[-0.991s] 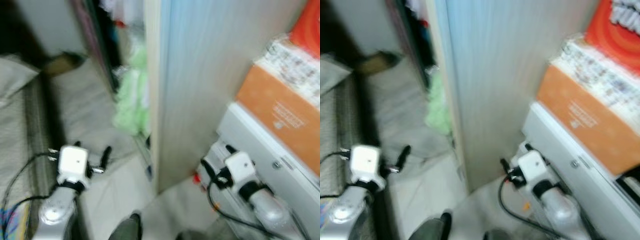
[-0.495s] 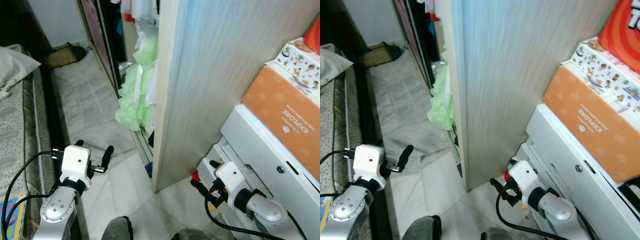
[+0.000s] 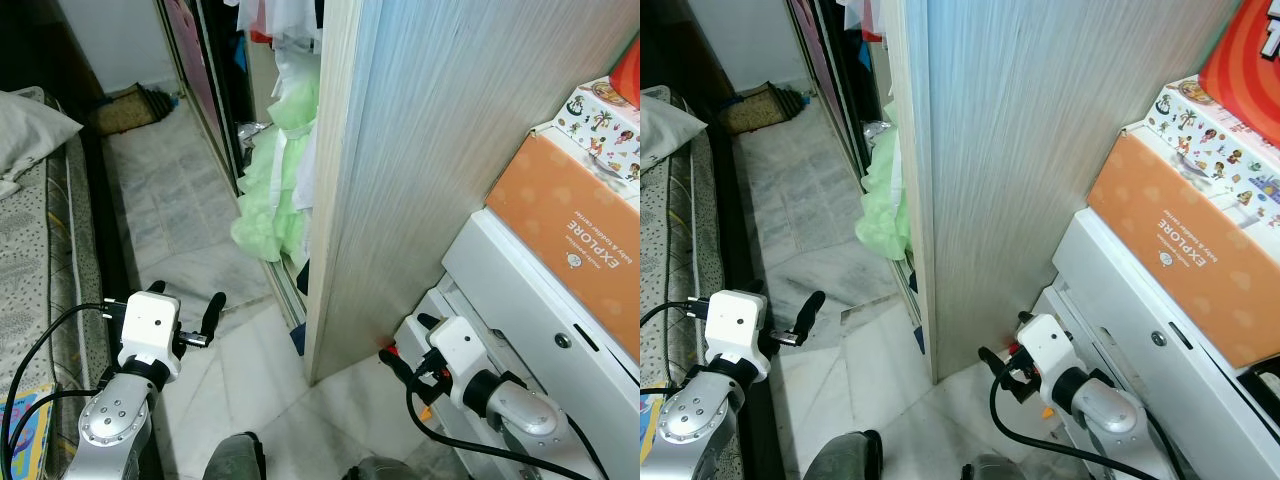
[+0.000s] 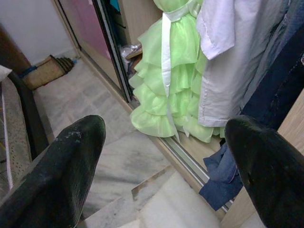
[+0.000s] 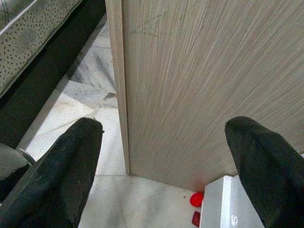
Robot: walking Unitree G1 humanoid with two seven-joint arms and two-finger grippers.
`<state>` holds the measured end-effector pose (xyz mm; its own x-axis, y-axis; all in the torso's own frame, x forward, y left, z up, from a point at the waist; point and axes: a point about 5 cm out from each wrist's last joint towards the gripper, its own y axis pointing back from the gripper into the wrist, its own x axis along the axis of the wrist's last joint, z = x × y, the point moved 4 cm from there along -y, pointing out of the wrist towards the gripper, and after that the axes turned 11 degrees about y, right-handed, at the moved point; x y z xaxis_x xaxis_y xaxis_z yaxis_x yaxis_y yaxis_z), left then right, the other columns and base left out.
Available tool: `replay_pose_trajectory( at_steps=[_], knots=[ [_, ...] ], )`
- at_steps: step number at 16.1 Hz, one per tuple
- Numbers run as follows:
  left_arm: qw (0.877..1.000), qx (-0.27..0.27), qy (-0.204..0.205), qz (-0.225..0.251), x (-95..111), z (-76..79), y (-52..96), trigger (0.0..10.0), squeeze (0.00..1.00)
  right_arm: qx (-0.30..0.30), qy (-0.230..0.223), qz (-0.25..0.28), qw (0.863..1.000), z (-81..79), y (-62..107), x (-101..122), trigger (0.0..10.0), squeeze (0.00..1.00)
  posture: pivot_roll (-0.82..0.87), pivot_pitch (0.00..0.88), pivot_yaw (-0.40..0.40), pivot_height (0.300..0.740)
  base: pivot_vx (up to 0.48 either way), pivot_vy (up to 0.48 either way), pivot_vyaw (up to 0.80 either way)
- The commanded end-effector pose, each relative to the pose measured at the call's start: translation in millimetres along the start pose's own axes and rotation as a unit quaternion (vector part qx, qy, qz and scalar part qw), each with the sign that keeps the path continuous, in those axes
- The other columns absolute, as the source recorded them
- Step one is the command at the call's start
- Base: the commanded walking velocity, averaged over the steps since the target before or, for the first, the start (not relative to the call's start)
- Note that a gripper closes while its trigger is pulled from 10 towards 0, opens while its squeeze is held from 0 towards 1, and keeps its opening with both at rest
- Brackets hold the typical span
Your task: Clean up the room
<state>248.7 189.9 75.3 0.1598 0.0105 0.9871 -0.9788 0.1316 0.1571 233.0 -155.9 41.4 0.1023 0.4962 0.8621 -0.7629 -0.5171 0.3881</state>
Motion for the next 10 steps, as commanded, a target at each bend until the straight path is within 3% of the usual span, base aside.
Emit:
replay_pose_trajectory(
  at_steps=[1, 5, 10],
  knots=[
    [1.0, -0.002, -0.005, -0.003, -1.3, -1.9, 1.3, 10.0, 0.0, -0.006, 0.0, -0.003, 1.0, 1.4, 0.8, -3.6, 10.0, 0.0, 0.0, 0.127, -0.034, 0.74, 0.0, 0.0, 0.0],
    [1.0, -0.003, -0.007, -0.002, -0.5, -2.1, -0.2, 10.0, 0.0, -0.012, 0.002, -0.001, 1.0, 2.9, 2.0, -5.8, 10.0, 0.0, 0.0, 0.123, -0.032, 0.74, 0.0, 0.0, 0.0],
    [1.0, -0.003, -0.004, -0.002, -1.0, -2.0, -1.5, 10.0, 0.0, -0.014, 0.006, 0.002, 1.0, 2.8, 0.9, -6.4, 10.0, 0.0, 0.0, 0.12, -0.034, 0.74, -0.305, -0.268, 0.0]
  ],
)
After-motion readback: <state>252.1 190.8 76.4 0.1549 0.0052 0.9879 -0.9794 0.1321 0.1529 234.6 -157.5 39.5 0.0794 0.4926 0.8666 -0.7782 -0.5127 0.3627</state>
